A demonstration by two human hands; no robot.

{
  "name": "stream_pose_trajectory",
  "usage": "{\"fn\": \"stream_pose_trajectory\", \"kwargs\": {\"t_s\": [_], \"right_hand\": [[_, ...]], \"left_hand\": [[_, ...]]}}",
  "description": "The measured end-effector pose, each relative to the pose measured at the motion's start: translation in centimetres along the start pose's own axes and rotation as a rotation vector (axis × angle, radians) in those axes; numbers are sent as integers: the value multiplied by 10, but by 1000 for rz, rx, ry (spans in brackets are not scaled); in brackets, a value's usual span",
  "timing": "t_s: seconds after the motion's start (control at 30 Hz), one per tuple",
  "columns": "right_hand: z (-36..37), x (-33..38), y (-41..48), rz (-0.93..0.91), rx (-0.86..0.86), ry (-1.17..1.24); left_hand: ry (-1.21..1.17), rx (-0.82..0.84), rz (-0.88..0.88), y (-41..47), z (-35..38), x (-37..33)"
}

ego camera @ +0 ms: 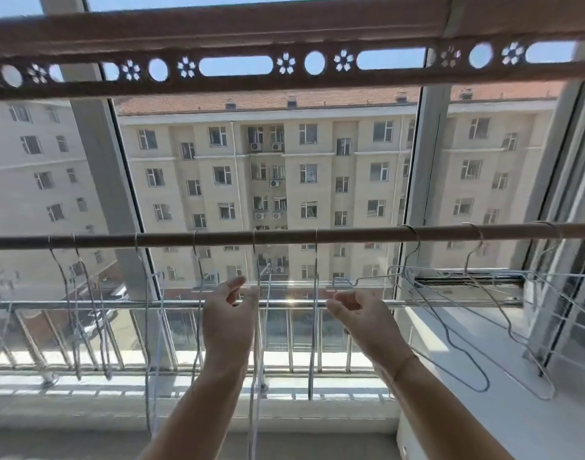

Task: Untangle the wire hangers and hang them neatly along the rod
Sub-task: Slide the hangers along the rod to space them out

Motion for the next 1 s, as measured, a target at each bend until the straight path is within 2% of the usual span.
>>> {"fn": "stream_pose_trajectory", "kwargs": {"t_s": [0.1, 0.17, 0.27, 0.37, 0.5, 0.67, 0.8, 1.0], "right_hand": [[15, -1, 1, 65, -64, -16], [14, 7, 1, 62, -168, -73], [12, 34, -7, -17, -337, -147], [27, 69, -21, -131, -396, -115], [70, 101, -30, -209, -271, -73], [127, 118, -29, -234, -57, -85], [149, 118, -25, -213, -21, -176], [171, 125, -24, -268, 24, -153]], "left_hand": [[2, 90, -9, 12, -8, 4], [1, 145, 25, 19, -15, -2], [43, 159, 141, 31, -34, -17], [74, 103, 261, 43, -60, -27], [118, -32, 346, 52, -97, -30], [277, -170, 311, 70, -132, -10], [414, -293, 177, 69, -150, 3], [431, -396, 130, 77, -192, 13]]}}
Point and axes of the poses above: each hand's wrist, its own y-axis towards the middle knuckle, its own z-axis out of the palm, x = y × z, the point moved 8 cm from there along y, towards the middle knuckle, and after that the axes turned 13 degrees about -y, right-handed, at the moved point
